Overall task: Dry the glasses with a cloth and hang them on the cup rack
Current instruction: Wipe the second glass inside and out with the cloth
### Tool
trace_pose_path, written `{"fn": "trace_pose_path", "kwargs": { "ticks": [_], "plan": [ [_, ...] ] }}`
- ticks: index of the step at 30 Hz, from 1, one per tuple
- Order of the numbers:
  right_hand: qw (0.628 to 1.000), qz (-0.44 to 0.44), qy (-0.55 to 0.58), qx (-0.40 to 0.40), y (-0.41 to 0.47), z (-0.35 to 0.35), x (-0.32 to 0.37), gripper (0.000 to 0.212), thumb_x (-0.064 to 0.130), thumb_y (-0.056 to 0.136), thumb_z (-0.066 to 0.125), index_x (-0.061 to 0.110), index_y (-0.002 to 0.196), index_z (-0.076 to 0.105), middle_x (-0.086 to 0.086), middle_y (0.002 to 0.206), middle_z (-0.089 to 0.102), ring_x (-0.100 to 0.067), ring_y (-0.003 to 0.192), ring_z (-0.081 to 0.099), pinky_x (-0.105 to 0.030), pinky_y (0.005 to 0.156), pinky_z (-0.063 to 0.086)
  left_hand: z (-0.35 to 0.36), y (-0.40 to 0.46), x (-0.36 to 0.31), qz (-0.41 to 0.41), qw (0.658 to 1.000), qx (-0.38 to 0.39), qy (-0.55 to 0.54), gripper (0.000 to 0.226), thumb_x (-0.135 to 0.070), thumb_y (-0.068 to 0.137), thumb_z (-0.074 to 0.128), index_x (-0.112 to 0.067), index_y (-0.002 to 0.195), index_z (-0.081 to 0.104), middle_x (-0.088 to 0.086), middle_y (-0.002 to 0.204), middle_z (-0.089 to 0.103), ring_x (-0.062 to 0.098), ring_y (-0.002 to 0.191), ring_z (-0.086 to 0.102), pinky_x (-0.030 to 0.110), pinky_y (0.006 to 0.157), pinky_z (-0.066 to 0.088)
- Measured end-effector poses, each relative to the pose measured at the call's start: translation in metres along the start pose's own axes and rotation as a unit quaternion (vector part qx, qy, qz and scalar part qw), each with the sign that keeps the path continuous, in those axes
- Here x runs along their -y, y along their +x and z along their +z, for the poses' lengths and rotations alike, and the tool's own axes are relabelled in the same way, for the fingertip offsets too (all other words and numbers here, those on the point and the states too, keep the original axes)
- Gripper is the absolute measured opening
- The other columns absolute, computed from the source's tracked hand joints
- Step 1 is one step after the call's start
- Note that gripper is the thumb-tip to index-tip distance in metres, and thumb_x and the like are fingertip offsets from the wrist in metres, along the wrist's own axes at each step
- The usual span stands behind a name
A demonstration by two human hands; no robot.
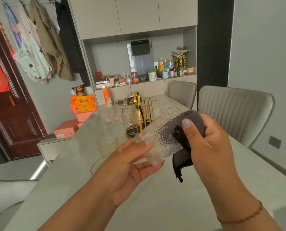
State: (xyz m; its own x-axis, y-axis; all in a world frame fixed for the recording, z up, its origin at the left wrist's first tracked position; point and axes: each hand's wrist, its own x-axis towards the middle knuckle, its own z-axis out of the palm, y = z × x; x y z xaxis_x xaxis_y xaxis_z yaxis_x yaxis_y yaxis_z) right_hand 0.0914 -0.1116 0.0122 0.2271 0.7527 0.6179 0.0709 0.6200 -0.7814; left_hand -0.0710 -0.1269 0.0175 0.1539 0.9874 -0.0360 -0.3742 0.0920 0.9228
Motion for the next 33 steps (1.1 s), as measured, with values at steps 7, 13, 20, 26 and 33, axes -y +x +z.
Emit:
{"fn": "trace_pose_path", "kwargs": {
  "ticks": [7,13,20,26,33],
  "plan": [
    [0.998,-0.002,0.062,0.030,0.007,0.005,0.008,0.007,0.029,0.085,0.057,0.033,0.084,0.063,0.025,0.068,0.067,0.006,0.067,0.064,-0.009,0.056,0.049,-0.009,0.005,-0.014,-0.024,0.998,0.005,-0.063,0.033,-0.008,0.060,0.078,-0.013,0.092,0.080,0.020,0.104,0.074,0.035,0.079,0.074,0.039,0.058,0.062],
    [0.993,0.009,0.111,0.043,0.011,0.011,0.003,0.021,0.039,0.070,0.056,0.033,0.087,0.066,0.018,0.073,0.072,-0.001,0.069,0.068,-0.018,0.059,0.055,-0.012,0.010,-0.020,-0.078,0.995,-0.015,-0.068,0.070,-0.035,0.042,0.077,-0.004,0.104,0.070,0.024,0.088,0.070,0.031,0.055,0.067,0.027,0.041,0.056],
    [0.968,0.094,0.233,-0.005,0.025,0.014,-0.007,0.016,0.038,0.078,0.056,0.035,0.085,0.070,0.006,0.085,0.075,-0.014,0.082,0.072,-0.036,0.073,0.060,-0.022,0.017,-0.029,-0.074,0.994,-0.031,-0.069,0.064,-0.038,0.052,0.073,-0.003,0.106,0.068,0.024,0.083,0.069,0.029,0.049,0.066,0.024,0.041,0.056],
    [0.925,0.197,0.323,-0.041,0.031,0.013,-0.019,0.022,0.032,0.096,0.047,0.026,0.096,0.069,0.003,0.086,0.077,-0.015,0.080,0.074,-0.028,0.060,0.059,-0.033,0.027,-0.044,-0.024,0.996,-0.079,-0.013,0.058,-0.038,0.055,0.071,-0.008,0.104,0.067,0.020,0.079,0.069,0.028,0.052,0.069,0.023,0.041,0.055],
    [0.900,0.264,0.346,-0.025,0.031,0.021,-0.039,0.027,0.036,0.095,0.048,0.023,0.107,0.070,-0.001,0.096,0.076,-0.016,0.085,0.073,-0.032,0.067,0.056,-0.047,0.049,-0.056,0.011,0.990,-0.138,0.036,0.052,-0.038,0.056,0.073,-0.013,0.101,0.068,0.017,0.080,0.070,0.026,0.056,0.070,0.021,0.042,0.054]
  ]
}}
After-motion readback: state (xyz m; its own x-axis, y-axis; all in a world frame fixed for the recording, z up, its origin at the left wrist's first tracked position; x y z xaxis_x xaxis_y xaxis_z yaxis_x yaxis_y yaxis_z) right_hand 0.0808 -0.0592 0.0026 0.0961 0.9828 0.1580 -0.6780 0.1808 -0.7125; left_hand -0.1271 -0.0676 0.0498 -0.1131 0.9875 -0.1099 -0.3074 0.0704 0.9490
